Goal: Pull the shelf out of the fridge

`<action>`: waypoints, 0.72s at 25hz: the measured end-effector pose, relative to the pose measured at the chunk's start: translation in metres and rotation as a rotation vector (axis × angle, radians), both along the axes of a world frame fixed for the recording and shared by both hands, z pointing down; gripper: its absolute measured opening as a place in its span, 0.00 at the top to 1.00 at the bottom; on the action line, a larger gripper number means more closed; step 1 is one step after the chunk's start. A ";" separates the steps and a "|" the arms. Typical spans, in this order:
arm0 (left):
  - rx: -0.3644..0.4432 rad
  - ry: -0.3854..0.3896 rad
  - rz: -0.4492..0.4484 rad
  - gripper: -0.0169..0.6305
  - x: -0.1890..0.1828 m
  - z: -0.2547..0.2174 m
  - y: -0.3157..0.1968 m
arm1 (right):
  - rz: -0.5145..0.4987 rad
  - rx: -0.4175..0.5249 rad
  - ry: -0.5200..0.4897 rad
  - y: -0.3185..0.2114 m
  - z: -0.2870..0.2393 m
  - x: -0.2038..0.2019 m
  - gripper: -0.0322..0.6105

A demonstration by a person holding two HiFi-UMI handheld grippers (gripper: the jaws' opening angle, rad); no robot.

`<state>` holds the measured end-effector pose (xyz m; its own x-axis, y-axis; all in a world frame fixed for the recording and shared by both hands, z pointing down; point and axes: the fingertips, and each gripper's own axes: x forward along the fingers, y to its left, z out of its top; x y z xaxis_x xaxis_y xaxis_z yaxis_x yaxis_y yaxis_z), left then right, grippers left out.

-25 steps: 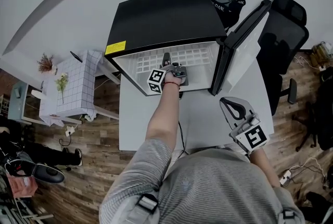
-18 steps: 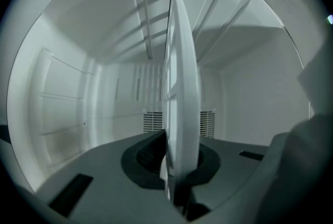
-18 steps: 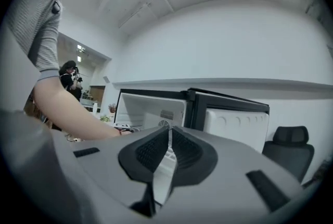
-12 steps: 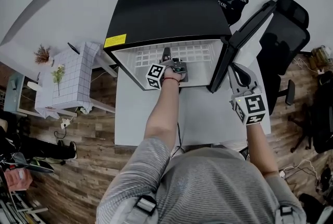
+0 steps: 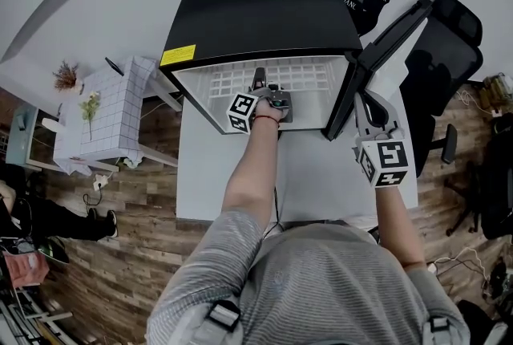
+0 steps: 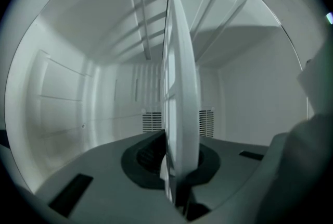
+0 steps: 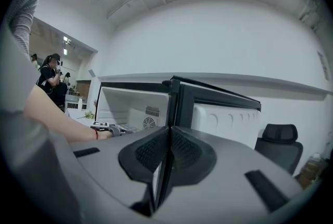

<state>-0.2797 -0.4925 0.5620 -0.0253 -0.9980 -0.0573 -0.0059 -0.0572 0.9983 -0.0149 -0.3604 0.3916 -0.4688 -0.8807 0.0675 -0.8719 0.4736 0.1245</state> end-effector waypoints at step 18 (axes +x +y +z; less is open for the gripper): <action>0.003 0.033 -0.003 0.93 0.002 0.001 0.014 | -0.020 -0.024 0.027 0.000 0.002 -0.001 0.93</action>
